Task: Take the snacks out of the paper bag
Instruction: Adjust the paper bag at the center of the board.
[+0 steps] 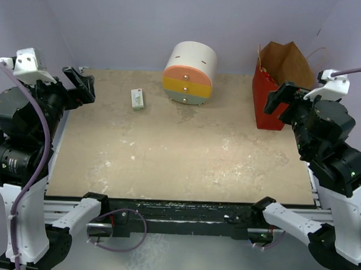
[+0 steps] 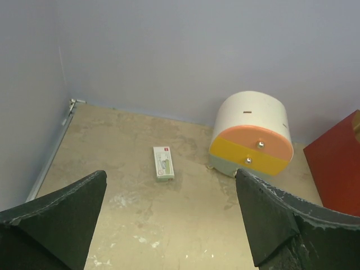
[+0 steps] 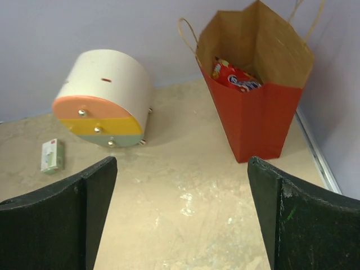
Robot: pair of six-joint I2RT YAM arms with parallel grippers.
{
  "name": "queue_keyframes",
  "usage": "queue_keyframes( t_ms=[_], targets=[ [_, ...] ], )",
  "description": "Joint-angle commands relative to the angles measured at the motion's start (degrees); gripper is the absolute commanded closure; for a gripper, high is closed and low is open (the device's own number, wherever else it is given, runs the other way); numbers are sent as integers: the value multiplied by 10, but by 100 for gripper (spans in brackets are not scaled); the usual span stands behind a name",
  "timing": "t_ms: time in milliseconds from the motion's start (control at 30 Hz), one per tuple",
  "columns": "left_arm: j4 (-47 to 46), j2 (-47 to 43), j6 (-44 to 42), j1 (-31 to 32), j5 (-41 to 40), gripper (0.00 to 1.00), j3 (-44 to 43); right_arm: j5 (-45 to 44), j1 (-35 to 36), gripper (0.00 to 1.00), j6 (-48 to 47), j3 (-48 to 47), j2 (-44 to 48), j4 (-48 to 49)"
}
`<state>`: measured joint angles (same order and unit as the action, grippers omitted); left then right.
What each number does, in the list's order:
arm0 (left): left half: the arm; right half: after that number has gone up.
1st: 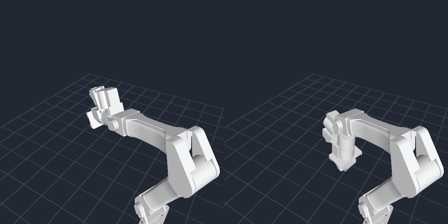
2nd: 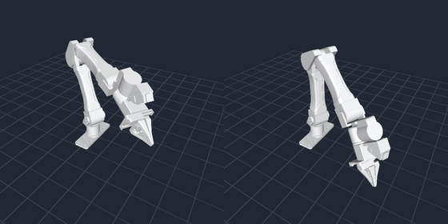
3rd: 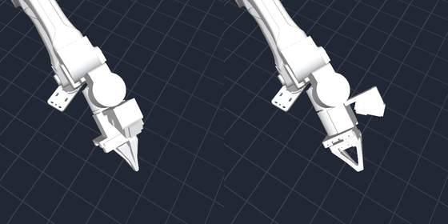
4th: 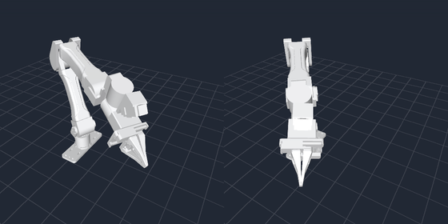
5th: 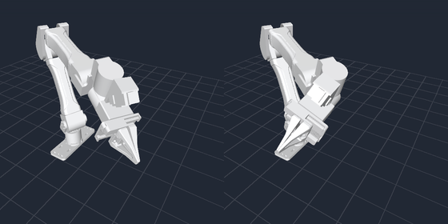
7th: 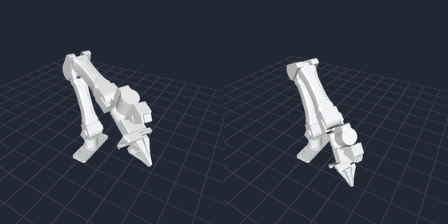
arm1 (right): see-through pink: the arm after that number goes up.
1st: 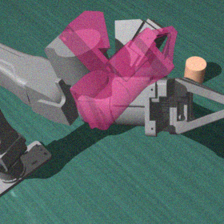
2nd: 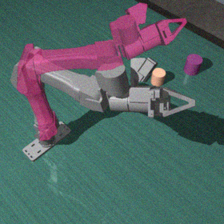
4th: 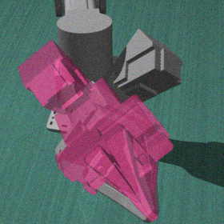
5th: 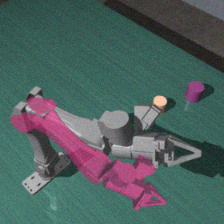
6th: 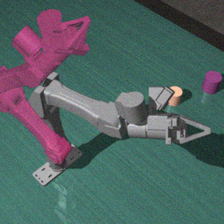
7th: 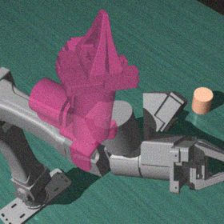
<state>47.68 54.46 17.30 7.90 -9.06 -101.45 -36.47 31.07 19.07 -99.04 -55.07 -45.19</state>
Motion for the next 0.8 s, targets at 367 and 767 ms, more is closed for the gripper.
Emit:
queue_keyframes(
  t_ms=[367,767],
  targets=[
    [-53,56,50,-1,13,1,86,-18,-63,1,-8,52,-91,80],
    [-97,122,32,-1,22,1,98,-45,-90,1,-150,18,-269,274]
  ],
)
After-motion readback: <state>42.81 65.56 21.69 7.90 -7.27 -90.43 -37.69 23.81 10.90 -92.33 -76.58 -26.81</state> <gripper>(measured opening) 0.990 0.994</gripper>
